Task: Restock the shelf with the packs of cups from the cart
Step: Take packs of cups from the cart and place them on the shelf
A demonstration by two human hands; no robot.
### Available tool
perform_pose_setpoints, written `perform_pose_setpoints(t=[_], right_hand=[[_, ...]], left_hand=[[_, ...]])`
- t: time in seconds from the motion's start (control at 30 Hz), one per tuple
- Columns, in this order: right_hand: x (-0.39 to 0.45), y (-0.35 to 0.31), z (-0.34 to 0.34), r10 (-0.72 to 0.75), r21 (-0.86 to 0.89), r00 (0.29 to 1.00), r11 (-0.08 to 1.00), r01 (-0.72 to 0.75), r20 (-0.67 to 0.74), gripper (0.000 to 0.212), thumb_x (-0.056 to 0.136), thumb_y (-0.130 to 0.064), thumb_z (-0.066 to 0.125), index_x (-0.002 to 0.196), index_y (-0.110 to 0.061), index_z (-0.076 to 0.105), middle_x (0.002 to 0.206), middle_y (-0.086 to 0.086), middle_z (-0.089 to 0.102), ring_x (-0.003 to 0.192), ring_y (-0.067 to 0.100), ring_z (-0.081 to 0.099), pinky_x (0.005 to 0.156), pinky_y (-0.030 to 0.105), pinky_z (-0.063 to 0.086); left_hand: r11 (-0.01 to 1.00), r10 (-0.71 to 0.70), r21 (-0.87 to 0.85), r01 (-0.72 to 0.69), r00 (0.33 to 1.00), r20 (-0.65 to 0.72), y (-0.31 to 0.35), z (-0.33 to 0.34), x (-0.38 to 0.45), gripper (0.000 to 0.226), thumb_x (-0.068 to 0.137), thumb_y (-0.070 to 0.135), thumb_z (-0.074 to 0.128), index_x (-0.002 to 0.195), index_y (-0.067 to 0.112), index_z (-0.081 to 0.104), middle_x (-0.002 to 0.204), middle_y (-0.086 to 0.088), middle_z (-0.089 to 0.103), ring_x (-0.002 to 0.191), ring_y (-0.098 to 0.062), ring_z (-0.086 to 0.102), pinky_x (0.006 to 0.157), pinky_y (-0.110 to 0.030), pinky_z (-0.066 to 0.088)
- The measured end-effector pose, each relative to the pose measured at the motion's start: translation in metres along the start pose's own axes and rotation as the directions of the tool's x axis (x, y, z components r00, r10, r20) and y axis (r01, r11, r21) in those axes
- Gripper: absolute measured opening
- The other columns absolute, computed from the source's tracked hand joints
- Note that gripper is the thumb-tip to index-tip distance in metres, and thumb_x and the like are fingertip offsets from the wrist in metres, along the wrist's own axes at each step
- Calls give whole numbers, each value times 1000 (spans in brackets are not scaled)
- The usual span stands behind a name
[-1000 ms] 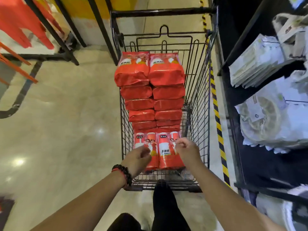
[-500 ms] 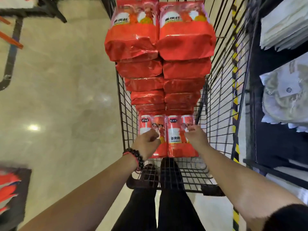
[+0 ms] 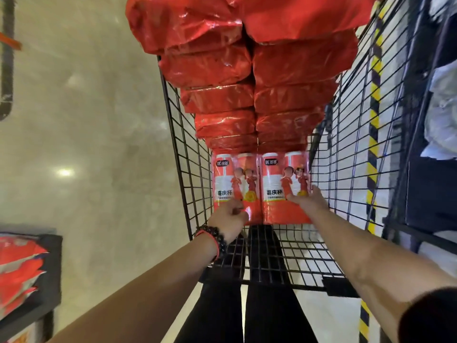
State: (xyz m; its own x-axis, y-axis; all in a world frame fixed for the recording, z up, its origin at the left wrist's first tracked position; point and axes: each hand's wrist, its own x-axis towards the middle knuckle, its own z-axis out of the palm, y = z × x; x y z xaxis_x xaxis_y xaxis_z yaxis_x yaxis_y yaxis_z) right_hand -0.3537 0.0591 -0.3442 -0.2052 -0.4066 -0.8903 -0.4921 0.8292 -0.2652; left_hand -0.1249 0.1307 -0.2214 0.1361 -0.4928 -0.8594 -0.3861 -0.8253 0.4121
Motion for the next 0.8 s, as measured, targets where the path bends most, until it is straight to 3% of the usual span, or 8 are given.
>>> perform_pose_setpoints(t=[0.13, 0.27, 0.37, 0.43, 0.53, 0.6, 0.7, 0.8], right_hand=[[-3, 0, -9, 9, 19, 998, 1000, -10, 60, 87, 61, -27, 96, 134, -10, 51, 133, 17, 62, 121, 35, 61, 105, 50, 49], [-25, 3, -21, -10, 46, 992, 999, 5, 128, 76, 58, -38, 96, 123, -14, 65, 112, 8, 74, 98, 25, 72, 92, 40, 58], [-56, 6, -27, -38, 203, 985, 979, 3, 168, 73, 55, -41, 96, 117, -17, 68, 99, 3, 77, 83, 17, 76, 72, 32, 62], [-81, 7, -28, -109, 305, 975, 951, 46, 193, 71, 51, -43, 93, 113, -20, 68, 100, 1, 77, 77, 7, 76, 62, 22, 59], [-118, 5, -24, -200, 316, 921, 944, 90, 336, 74, 56, -56, 90, 118, -27, 63, 112, 1, 76, 96, 11, 74, 87, 31, 56], [-139, -1, -17, -265, 323, 848, 939, 119, 460, 70, 63, -60, 82, 123, -30, 62, 117, 0, 75, 106, 14, 72, 94, 33, 54], [-159, -20, -2, -321, 336, 785, 929, 153, 531, 58, 73, -40, 83, 125, -24, 63, 116, 1, 76, 105, 18, 73, 80, 24, 59], [-168, -38, 6, -332, 315, 769, 932, 179, 546, 48, 74, -31, 81, 118, -25, 64, 107, -5, 78, 98, 13, 75, 72, 17, 57]], left_hand=[[998, -36, -47, 38, 999, 25, -1, 4, -1, 35, 95, 30, 57, 129, 26, 54, 104, 13, 59, 66, -1, 51, 43, -4, 40], [996, -65, -65, 67, 997, 39, 2, -1, -8, 39, 94, 39, 60, 129, 27, 51, 103, 11, 63, 69, -5, 56, 46, -12, 47], [996, -45, -69, 48, 998, 45, 7, -9, -14, 49, 92, 46, 61, 135, 26, 47, 121, 7, 62, 87, -4, 58, 77, -27, 48], [993, -37, -107, 42, 998, 53, 8, -15, -19, 69, 87, 55, 64, 143, 23, 40, 137, -2, 57, 107, -15, 59, 93, -36, 44], [985, -12, -171, 30, 994, 105, 14, -28, -27, 108, 66, 73, 69, 151, 21, 27, 146, -7, 48, 110, -19, 56, 91, -33, 43], [956, 13, -293, 29, 990, 139, 19, -37, -32, 121, 55, 73, 75, 153, 22, 25, 147, -10, 48, 115, -23, 56, 101, -43, 45], [860, 135, -507, -59, 984, 113, 22, -49, -32, 97, 52, 61, 87, 136, 29, 50, 131, -11, 65, 108, -24, 68, 93, -46, 55], [846, 254, -495, -199, 966, 46, 22, -66, -34, 65, 60, 38, 89, 120, 39, 63, 111, -2, 75, 100, -21, 73, 84, -41, 60]])
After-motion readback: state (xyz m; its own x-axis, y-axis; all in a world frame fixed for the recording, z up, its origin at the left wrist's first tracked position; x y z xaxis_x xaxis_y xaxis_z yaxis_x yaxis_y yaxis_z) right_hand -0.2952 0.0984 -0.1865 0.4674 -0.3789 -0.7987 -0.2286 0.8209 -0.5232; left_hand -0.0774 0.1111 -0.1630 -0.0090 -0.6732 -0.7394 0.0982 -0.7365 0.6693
